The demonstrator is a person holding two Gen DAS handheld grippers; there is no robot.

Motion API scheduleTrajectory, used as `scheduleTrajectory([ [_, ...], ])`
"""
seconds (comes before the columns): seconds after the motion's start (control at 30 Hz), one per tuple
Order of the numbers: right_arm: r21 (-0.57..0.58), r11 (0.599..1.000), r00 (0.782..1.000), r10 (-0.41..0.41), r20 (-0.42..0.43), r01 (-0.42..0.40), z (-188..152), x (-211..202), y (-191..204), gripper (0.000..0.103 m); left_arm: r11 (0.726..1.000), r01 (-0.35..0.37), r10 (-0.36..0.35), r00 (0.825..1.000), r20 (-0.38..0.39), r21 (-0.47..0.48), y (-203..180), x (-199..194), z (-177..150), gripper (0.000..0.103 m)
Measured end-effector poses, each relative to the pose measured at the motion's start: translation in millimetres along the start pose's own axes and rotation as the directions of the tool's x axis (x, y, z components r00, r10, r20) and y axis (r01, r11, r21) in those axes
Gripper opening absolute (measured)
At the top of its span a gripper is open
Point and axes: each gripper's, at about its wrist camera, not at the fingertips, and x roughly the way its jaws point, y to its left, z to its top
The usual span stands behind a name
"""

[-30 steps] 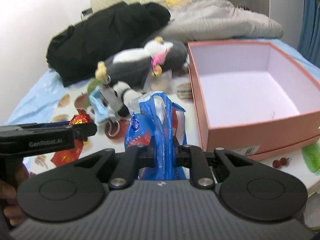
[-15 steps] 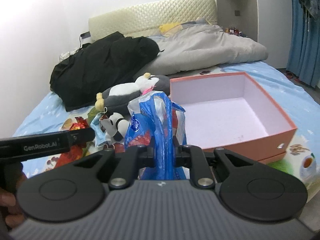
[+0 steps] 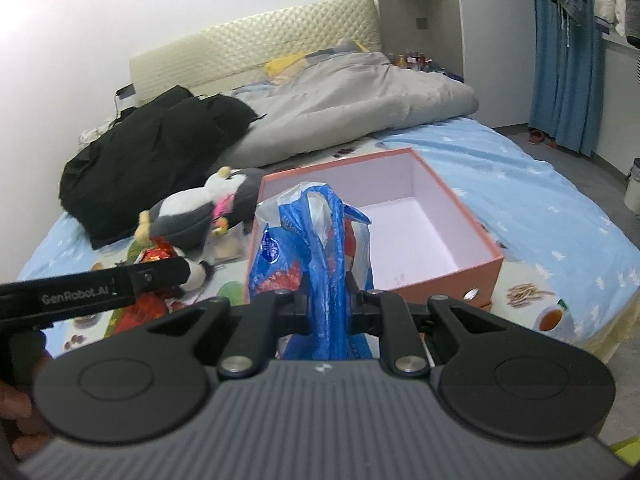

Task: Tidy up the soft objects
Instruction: 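Carry the red packet and blue bag over the pink box with both tools, then open both tools to drop the packet and bag into the box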

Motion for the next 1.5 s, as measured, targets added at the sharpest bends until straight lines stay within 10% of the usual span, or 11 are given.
scheduleTrajectory([
  [0.9, 0.045, 0.999, 0.978, 0.020, -0.207, -0.011, 49.0, 196.1, -91.8, 0.018, 0.999, -0.044, 0.047, 0.972, -0.232, 0.018, -12.6, 244.3, 70.4, 0.064],
  [1.5, 0.063, 0.997, 0.982, 0.049, -0.183, -0.038, 48.0, 157.4, -84.0, 0.029, 0.998, -0.046, 0.052, 0.982, -0.180, 0.037, -11.8, 190.9, 73.8, 0.069],
])
